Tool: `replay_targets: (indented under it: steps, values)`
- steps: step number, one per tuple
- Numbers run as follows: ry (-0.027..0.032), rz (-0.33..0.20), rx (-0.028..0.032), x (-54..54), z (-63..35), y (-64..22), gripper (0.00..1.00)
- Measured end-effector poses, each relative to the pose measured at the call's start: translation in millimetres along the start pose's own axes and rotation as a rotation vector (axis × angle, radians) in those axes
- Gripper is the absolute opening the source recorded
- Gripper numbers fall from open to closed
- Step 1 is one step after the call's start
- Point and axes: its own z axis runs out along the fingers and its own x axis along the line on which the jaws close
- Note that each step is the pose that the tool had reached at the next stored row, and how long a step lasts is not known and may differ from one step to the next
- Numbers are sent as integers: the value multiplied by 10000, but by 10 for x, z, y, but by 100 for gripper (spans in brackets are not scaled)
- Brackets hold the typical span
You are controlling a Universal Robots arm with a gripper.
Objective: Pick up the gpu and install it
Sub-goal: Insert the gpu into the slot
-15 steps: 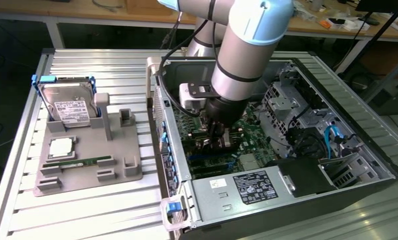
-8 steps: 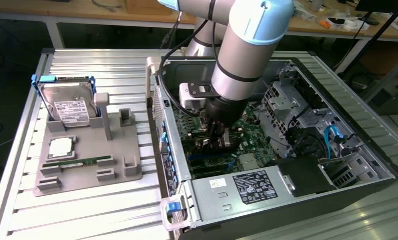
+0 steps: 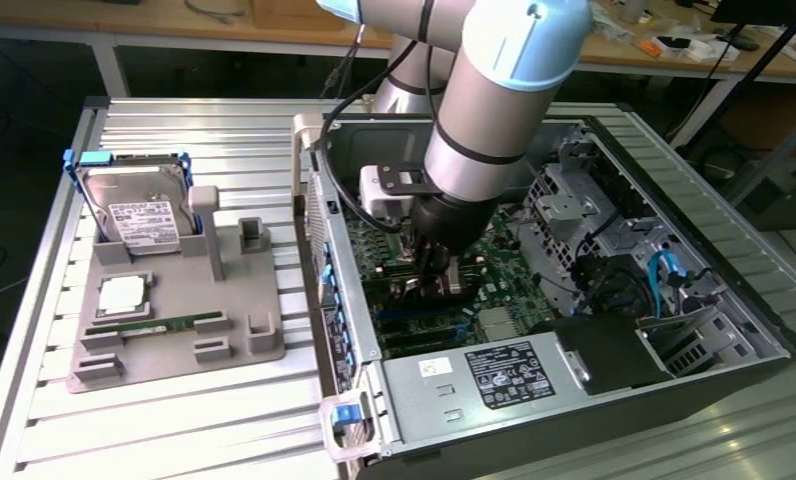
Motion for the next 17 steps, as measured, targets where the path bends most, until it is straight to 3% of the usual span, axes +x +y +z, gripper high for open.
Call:
replay_targets:
  steps: [17]
  values:
    - [1, -1, -8, 0, 27, -2, 28]
